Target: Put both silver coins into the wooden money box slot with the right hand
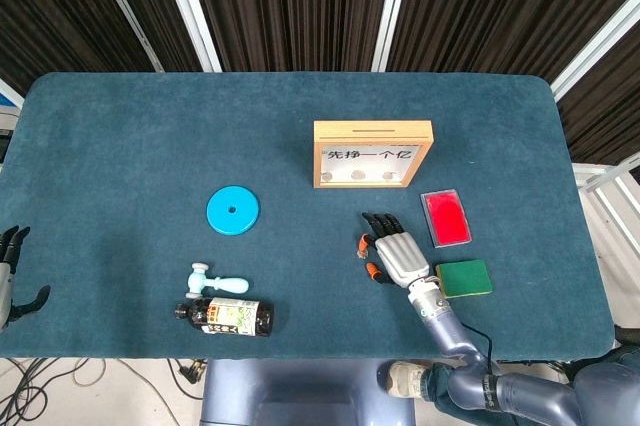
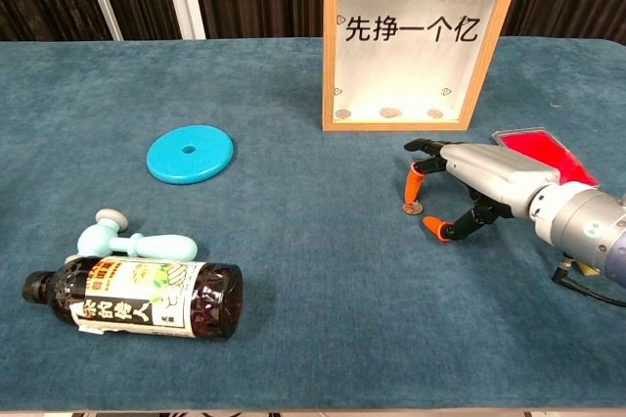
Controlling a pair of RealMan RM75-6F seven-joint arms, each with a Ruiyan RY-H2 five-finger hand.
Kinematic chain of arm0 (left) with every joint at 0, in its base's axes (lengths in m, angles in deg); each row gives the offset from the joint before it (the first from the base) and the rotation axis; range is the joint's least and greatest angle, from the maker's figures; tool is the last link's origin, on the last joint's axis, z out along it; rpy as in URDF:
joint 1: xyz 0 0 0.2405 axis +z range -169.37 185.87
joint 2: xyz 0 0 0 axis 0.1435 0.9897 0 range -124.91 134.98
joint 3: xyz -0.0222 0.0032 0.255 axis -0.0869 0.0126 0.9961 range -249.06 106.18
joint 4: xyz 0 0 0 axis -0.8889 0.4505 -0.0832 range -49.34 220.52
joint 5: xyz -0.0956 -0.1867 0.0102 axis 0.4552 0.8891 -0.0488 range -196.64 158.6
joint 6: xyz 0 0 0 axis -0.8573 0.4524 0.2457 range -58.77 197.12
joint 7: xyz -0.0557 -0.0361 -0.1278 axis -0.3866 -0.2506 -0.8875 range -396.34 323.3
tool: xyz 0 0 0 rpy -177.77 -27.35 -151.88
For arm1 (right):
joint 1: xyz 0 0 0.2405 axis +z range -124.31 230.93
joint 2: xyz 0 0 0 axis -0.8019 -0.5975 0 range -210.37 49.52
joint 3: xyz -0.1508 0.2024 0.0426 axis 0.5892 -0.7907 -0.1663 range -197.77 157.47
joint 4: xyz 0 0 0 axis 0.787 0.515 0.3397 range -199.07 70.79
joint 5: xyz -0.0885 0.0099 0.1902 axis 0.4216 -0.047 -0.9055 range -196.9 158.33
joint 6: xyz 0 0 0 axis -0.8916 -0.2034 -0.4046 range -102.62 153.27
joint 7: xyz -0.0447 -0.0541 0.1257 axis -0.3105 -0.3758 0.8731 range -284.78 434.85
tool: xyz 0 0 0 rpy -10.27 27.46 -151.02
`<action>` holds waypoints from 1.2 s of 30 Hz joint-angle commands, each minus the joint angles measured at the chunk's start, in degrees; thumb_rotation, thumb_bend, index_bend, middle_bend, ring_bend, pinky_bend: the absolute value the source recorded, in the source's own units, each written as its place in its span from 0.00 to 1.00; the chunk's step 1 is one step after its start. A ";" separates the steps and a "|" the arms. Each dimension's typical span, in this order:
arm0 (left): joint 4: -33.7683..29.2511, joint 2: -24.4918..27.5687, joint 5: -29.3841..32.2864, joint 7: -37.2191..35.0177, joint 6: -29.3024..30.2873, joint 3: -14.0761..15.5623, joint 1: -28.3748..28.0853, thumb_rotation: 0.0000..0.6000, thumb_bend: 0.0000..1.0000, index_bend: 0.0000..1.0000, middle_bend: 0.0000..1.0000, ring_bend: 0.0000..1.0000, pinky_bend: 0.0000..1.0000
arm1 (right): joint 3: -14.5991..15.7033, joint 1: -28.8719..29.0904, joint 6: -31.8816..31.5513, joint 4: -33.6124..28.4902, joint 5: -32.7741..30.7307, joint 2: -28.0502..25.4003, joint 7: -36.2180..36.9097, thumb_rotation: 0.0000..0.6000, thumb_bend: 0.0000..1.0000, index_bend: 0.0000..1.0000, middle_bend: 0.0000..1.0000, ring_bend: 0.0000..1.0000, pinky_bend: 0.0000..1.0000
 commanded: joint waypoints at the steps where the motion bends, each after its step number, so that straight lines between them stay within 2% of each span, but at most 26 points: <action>1: -0.01 0.02 0.04 0.04 -0.03 0.01 -0.03 1.00 0.30 0.06 0.00 0.00 0.00 | -0.19 0.06 0.20 0.22 -0.16 0.18 0.05 1.00 0.49 0.43 0.02 0.00 0.00; 10: -0.06 0.02 0.16 0.18 -0.15 0.09 -0.13 1.00 0.30 0.06 0.00 0.00 0.00 | -0.58 0.32 0.86 1.16 -0.53 0.80 -0.14 1.00 0.49 0.44 0.02 0.00 0.00; 20: -0.18 0.16 0.38 0.36 -0.42 0.21 -0.23 1.00 0.30 0.07 0.00 0.00 0.00 | -1.15 0.47 0.68 1.96 -0.43 1.84 0.59 1.00 0.49 0.57 0.02 0.00 0.00; 36: -0.51 0.44 0.82 0.84 -0.68 0.41 -0.35 1.00 0.30 0.07 0.00 0.00 0.00 | -1.96 0.15 0.12 1.49 -0.50 1.79 1.87 1.00 0.49 0.67 0.02 0.00 0.00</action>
